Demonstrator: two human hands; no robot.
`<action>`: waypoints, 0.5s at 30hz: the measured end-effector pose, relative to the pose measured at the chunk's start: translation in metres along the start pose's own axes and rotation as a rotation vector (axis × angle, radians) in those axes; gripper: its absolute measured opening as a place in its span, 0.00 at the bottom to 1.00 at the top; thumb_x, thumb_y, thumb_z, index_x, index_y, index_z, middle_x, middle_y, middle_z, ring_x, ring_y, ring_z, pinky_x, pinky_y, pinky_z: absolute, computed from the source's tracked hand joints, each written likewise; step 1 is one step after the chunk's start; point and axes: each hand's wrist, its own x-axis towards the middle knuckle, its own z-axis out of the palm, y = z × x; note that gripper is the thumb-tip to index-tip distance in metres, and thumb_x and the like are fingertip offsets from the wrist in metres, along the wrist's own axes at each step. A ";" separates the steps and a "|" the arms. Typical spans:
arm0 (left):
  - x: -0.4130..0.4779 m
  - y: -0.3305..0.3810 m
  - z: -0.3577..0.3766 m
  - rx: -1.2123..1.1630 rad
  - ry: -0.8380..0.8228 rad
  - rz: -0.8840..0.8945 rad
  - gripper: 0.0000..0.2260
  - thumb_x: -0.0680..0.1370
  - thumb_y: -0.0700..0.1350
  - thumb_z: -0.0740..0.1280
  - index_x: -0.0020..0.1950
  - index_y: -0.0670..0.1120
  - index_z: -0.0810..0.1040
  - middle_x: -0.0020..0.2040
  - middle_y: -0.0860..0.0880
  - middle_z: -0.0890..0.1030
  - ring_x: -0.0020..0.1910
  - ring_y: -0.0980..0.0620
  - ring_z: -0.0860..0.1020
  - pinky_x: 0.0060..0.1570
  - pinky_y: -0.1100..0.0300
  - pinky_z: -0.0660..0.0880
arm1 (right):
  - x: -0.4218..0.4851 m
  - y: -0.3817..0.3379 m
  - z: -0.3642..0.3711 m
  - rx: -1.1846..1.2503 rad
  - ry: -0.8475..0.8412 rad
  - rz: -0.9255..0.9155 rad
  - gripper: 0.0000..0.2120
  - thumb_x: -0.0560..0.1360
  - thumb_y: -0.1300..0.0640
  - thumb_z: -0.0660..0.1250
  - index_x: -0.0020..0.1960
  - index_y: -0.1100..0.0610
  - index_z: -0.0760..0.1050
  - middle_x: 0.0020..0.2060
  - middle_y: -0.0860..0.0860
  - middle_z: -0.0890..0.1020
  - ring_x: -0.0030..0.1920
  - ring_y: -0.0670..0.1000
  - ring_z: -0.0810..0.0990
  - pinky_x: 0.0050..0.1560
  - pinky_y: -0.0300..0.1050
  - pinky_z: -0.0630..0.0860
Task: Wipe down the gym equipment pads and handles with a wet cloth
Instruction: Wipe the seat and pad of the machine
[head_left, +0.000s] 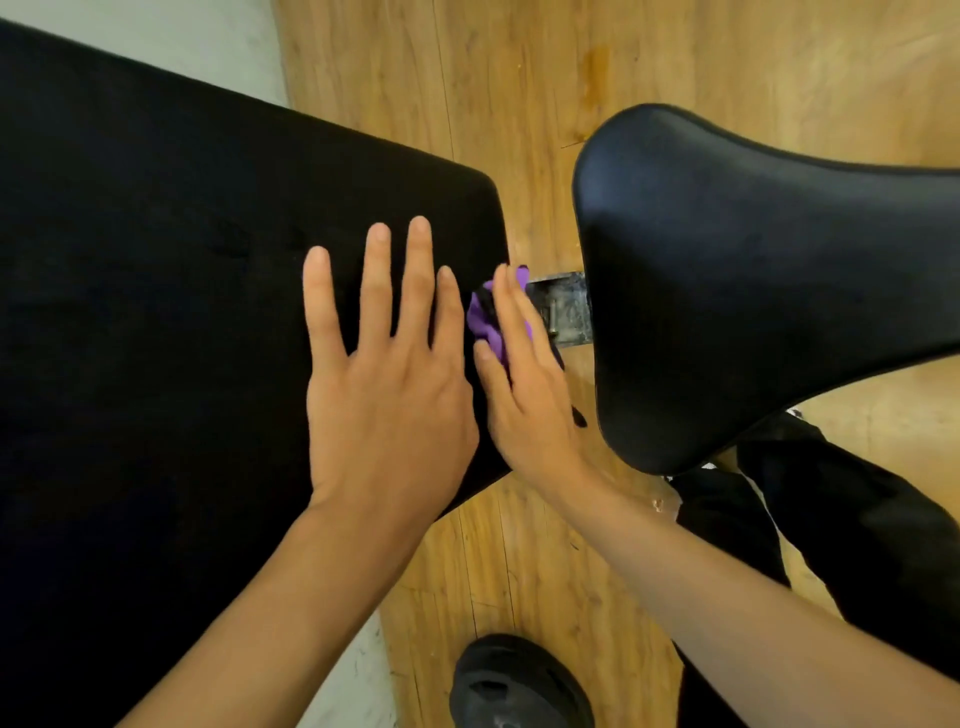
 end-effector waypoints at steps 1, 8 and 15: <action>0.000 -0.002 -0.001 -0.070 0.028 0.001 0.26 0.86 0.51 0.44 0.84 0.42 0.54 0.84 0.36 0.45 0.84 0.36 0.46 0.79 0.32 0.43 | -0.008 -0.001 -0.002 0.015 -0.016 -0.005 0.28 0.87 0.56 0.56 0.81 0.46 0.48 0.83 0.50 0.53 0.79 0.35 0.52 0.73 0.27 0.54; -0.027 -0.038 -0.029 -0.307 0.104 0.036 0.23 0.83 0.49 0.59 0.76 0.40 0.73 0.80 0.35 0.63 0.81 0.36 0.61 0.79 0.38 0.58 | 0.012 -0.039 -0.005 0.053 0.021 0.165 0.30 0.85 0.50 0.61 0.83 0.51 0.52 0.82 0.45 0.57 0.78 0.34 0.52 0.70 0.21 0.51; -0.068 -0.114 -0.073 -0.190 0.178 0.062 0.21 0.84 0.50 0.59 0.74 0.43 0.76 0.81 0.36 0.63 0.81 0.36 0.60 0.80 0.40 0.54 | 0.015 -0.061 0.007 0.020 0.052 0.215 0.28 0.86 0.48 0.57 0.83 0.49 0.53 0.81 0.43 0.58 0.80 0.42 0.53 0.78 0.41 0.52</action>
